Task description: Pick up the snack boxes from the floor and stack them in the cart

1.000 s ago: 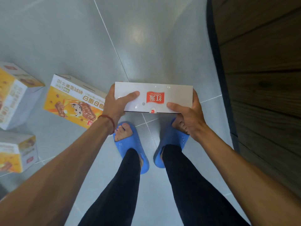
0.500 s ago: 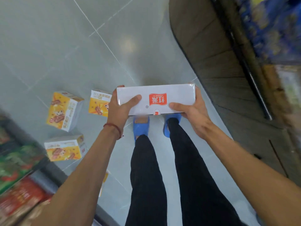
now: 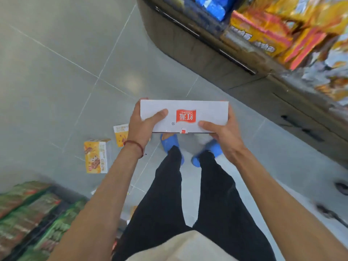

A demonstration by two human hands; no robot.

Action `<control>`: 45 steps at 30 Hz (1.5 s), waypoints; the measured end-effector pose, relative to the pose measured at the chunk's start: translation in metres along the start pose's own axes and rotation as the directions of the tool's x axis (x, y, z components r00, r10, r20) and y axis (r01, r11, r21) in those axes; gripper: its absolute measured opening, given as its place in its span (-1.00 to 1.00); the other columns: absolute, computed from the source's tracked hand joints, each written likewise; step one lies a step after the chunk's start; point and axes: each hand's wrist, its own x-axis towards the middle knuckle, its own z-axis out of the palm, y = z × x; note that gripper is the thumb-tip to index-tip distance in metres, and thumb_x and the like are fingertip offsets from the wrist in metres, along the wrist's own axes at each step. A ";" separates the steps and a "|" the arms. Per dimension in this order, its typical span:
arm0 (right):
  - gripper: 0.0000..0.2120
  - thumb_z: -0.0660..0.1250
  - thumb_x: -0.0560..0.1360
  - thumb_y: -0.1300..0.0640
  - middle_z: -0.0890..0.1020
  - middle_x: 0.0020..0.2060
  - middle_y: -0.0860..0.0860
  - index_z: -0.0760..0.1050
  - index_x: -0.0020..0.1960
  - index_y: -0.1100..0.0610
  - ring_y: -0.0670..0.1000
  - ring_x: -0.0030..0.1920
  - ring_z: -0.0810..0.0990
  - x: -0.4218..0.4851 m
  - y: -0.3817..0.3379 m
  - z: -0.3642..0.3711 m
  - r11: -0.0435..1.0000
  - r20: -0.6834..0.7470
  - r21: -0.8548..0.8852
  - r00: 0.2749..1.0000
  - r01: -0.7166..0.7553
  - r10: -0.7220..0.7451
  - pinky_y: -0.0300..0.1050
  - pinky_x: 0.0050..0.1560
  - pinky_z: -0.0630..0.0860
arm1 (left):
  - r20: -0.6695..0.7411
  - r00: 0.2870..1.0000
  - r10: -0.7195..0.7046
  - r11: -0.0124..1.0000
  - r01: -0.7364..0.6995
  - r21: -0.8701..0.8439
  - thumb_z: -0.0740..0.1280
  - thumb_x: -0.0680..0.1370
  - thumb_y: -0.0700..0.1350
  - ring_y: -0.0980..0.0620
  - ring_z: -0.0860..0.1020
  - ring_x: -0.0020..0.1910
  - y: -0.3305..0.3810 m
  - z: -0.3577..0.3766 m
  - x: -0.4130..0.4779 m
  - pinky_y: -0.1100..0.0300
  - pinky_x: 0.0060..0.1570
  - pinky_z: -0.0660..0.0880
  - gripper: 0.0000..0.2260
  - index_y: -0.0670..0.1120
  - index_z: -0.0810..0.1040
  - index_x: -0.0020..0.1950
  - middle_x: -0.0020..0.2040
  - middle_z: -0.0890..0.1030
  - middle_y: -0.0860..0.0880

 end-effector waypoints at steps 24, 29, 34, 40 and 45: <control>-0.35 0.61 0.38 0.27 0.67 0.17 -0.09 0.42 0.35 -0.03 -0.11 0.14 0.66 -0.311 0.136 -0.339 0.820 -0.543 0.490 0.840 0.294 0.023 -0.27 -0.07 0.59 | 0.541 0.841 0.027 0.875 -0.282 0.395 0.51 0.49 -0.05 0.12 0.65 -0.04 -0.052 0.335 -0.312 0.18 -0.17 0.50 -0.55 0.14 0.46 0.33 0.11 0.68 0.08; -0.39 0.61 0.39 0.21 0.67 0.10 -0.19 0.42 0.31 -0.10 -0.18 0.10 0.66 -0.351 0.170 -0.392 0.776 -0.649 0.523 0.755 0.354 0.093 -0.26 -0.08 0.60 | 0.643 0.766 -0.001 0.783 -0.400 0.477 0.51 0.48 0.01 0.08 0.64 0.01 -0.072 0.406 -0.357 0.14 -0.16 0.48 -0.51 0.11 0.45 0.38 0.14 0.67 0.07; -0.43 0.59 0.40 0.24 0.67 0.13 -0.10 0.43 0.30 -0.02 -0.16 0.08 0.66 -0.380 0.194 -0.442 0.715 -0.710 0.567 0.683 0.408 0.173 -0.38 -0.19 0.56 | 0.710 0.702 -0.045 0.696 -0.488 0.526 0.49 0.50 0.03 0.03 0.63 0.08 -0.091 0.479 -0.396 0.01 0.04 0.52 -0.61 0.07 0.47 0.29 0.13 0.68 0.04; -0.42 0.59 0.41 0.28 0.66 0.16 -0.07 0.42 0.30 -0.02 -0.12 0.10 0.66 -0.402 0.216 -0.515 0.652 -0.767 0.593 0.579 0.472 0.278 -0.36 -0.17 0.56 | 0.779 0.613 -0.130 0.630 -0.556 0.543 0.49 0.49 0.01 -0.01 0.63 0.09 -0.116 0.581 -0.429 0.08 -0.07 0.49 -0.55 0.05 0.46 0.34 0.13 0.68 0.00; -0.38 0.61 0.39 0.24 0.67 0.18 -0.09 0.42 0.34 -0.01 -0.10 0.13 0.66 -0.418 0.230 -0.580 0.619 -0.780 0.617 0.485 0.486 0.396 -0.36 -0.18 0.55 | 0.805 0.551 -0.220 0.561 -0.604 0.567 0.51 0.47 0.05 -0.03 0.62 0.12 -0.140 0.670 -0.460 -0.03 0.04 0.55 -0.52 0.09 0.45 0.33 0.14 0.67 0.01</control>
